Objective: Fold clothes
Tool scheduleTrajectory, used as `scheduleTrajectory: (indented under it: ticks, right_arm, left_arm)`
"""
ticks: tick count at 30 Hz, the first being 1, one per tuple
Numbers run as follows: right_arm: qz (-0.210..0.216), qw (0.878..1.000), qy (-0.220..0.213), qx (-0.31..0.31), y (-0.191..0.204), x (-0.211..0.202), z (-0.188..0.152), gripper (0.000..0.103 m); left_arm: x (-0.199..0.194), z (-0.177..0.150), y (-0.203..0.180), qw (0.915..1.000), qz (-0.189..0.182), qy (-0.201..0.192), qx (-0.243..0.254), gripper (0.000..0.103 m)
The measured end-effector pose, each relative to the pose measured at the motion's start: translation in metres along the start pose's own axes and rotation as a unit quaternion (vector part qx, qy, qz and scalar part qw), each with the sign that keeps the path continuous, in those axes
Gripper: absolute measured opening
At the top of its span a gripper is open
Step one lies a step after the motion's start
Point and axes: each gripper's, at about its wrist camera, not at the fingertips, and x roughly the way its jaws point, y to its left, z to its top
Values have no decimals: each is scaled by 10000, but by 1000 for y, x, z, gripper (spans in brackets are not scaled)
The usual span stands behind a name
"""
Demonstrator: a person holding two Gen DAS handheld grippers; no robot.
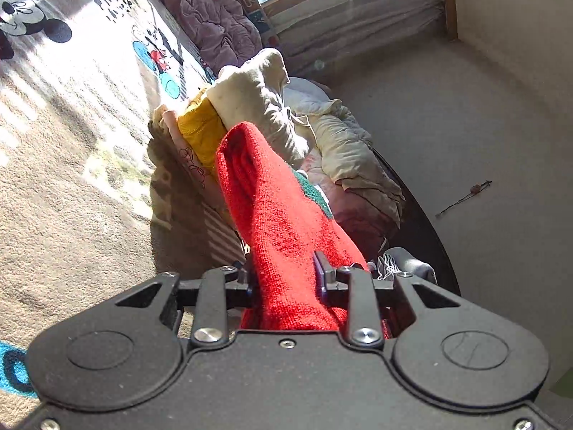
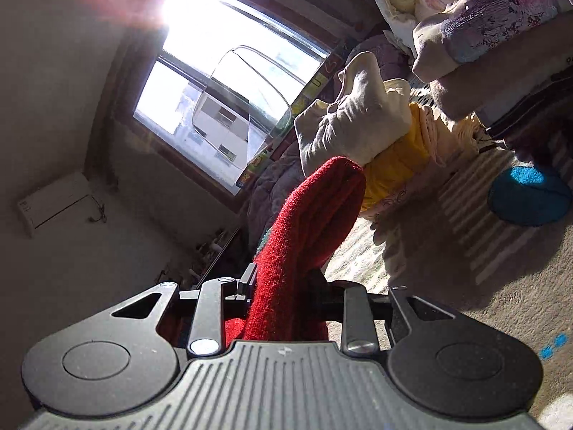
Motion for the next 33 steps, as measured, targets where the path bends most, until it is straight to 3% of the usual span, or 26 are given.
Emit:
scheduleTrajectory:
  ticks: [1,2,3,4,5,6,8,9,11,20,22,23,24,25,27,29,33]
  right_arm:
    - [-214,9997,-122,7,-9,9,10,38]
    - [-614,9977,-277,-60,-23,20,17,60]
    - [-1111,9935,-262,45,-42,29,18,81]
    - [-1618,9864,-201,199,-62,38,18,80]
    - [-1855,9825,3,162,-74,44,9,72]
    - [-2022,9790,242,77,-84,48,-1,67]
    - [-2278,9712,623,-317,-98,53,-26,61]
    - [-2196,9728,501,-541,-98,45,-40,58]
    - [-2110,9754,291,-573,-100,36,-52,56]
    - [-2568,9638,545,-460,-63,-3,-75,58]
    - [-2604,9627,656,-325,-52,-18,-83,65]
    - [-2620,9621,713,-253,-46,-26,-87,75]
    - [-2654,9605,787,-292,-36,-32,-91,86]
    - [-2693,9585,865,-359,-24,-38,-94,91]
    - [-2721,9554,947,-655,-2,-44,-97,95]
    - [-2754,9506,991,-1035,22,-49,-98,102]
    - [-2942,9343,1033,-1726,65,-56,-96,102]
  left_arm:
    - [16,3,7,9997,253,64,42,46]
    - [38,1,25,9968,711,359,-13,67]
    - [52,-6,46,9900,1195,718,-193,67]
    - [55,-15,63,9848,1454,891,-341,63]
    - [47,-26,73,9877,1375,688,-273,55]
    - [36,-36,80,9914,1180,519,-206,56]
    - [23,-49,85,9928,1098,458,-134,43]
    - [19,-51,85,9929,1078,468,-176,43]
    - [12,-54,86,9928,1034,508,-321,46]
    - [-33,-90,58,9877,1340,803,81,64]
    - [-43,-97,47,9845,1503,866,239,71]
    - [-46,-98,39,9824,1620,871,340,79]
    - [-48,-99,30,9795,1763,857,467,84]
    - [-50,-98,19,9758,1900,852,661,90]
    - [-55,-98,-3,9666,2137,841,1135,93]
    - [-60,-98,-29,9530,2341,761,1768,97]
    - [-77,-99,-74,9258,2675,460,2630,103]
